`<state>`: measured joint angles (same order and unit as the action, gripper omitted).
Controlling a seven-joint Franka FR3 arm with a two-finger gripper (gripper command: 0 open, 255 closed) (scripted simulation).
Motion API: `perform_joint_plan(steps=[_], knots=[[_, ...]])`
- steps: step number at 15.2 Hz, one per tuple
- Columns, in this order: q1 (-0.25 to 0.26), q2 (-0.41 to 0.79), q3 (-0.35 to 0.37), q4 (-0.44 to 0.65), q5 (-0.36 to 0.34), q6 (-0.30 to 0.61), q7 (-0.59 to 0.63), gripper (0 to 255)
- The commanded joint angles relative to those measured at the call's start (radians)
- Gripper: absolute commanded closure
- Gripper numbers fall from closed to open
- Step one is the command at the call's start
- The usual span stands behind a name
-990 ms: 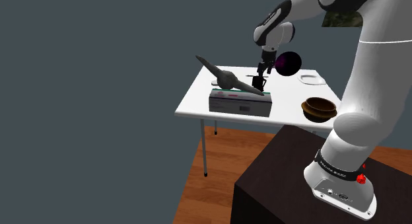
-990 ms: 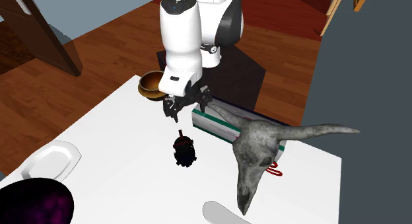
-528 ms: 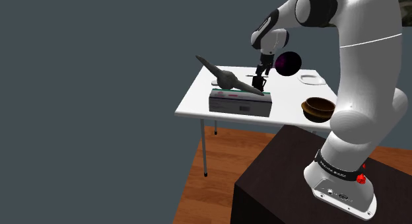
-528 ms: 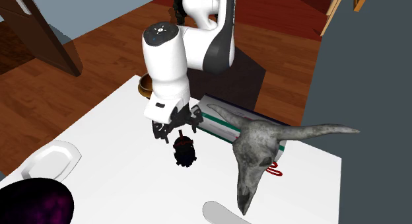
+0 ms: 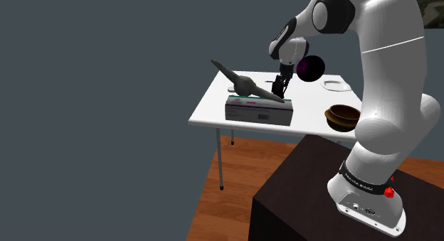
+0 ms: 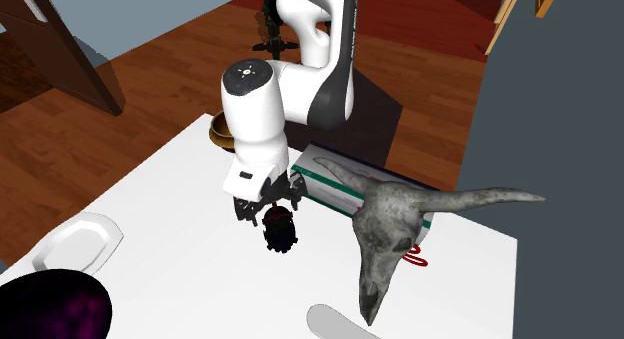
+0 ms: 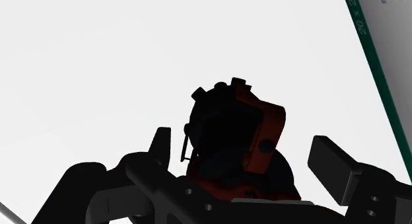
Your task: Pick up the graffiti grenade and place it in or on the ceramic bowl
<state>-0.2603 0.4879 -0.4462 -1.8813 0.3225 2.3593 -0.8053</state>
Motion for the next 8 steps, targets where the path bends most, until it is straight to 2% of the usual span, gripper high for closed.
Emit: perform_joint_plan(steps=[1,5,6,8], knots=[[0.0,0.001,0.001,-0.001,0.001,0.002,-0.001,0],[0.0,0.001,0.0,-0.001,0.001,0.002,-0.001,0],[0.0,0.001,0.0,-0.001,0.001,0.002,-0.001,255],[0.0,0.001,0.001,-0.001,0.001,0.002,-0.001,255]])
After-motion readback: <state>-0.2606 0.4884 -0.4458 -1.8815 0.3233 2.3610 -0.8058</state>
